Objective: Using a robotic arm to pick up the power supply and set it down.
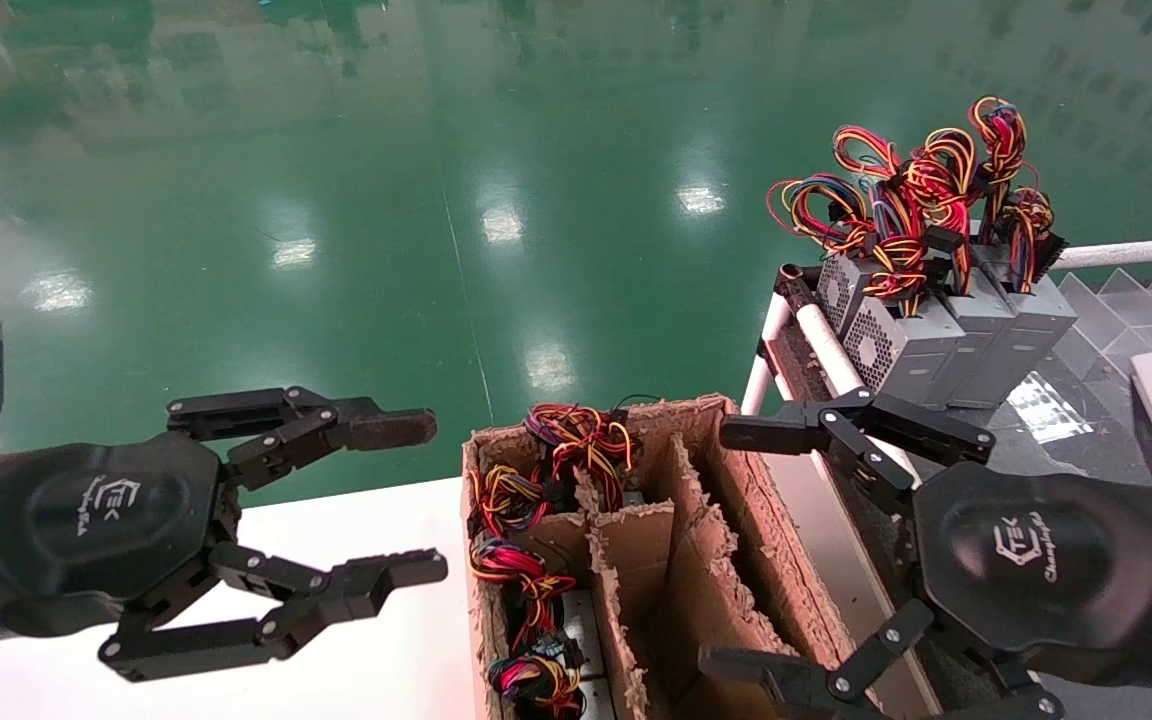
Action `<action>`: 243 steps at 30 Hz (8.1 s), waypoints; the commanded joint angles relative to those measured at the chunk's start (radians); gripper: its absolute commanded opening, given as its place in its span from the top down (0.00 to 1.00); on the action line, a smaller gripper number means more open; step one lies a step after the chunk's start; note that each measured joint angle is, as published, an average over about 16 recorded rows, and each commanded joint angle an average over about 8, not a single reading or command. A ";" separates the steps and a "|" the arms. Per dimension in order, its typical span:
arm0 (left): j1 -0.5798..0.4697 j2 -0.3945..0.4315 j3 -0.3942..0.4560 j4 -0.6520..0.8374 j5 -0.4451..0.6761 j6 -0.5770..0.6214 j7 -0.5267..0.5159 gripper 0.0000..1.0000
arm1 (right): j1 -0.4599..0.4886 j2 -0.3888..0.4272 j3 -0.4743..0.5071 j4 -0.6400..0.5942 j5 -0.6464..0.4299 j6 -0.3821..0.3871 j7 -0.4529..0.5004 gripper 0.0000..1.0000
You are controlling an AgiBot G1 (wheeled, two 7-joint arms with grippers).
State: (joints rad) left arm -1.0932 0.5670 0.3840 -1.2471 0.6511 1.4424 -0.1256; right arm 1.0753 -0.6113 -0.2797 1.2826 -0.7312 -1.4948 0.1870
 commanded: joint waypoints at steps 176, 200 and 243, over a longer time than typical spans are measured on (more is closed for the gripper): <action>0.000 0.000 0.000 0.000 0.000 0.000 0.000 0.00 | 0.429 0.088 0.004 -0.791 -0.357 -0.024 -0.461 1.00; 0.000 0.000 0.000 0.000 0.000 0.000 0.000 0.00 | 0.647 -0.118 -0.083 -1.145 -0.492 0.035 -0.631 0.52; 0.000 0.000 0.000 0.000 0.000 0.000 0.000 0.00 | 0.728 -0.106 -0.089 -1.264 -0.502 -0.037 -0.663 0.00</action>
State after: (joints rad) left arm -1.0934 0.5669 0.3845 -1.2470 0.6508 1.4423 -0.1253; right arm 1.8020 -0.7156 -0.3596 0.0148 -1.2203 -1.5380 -0.4740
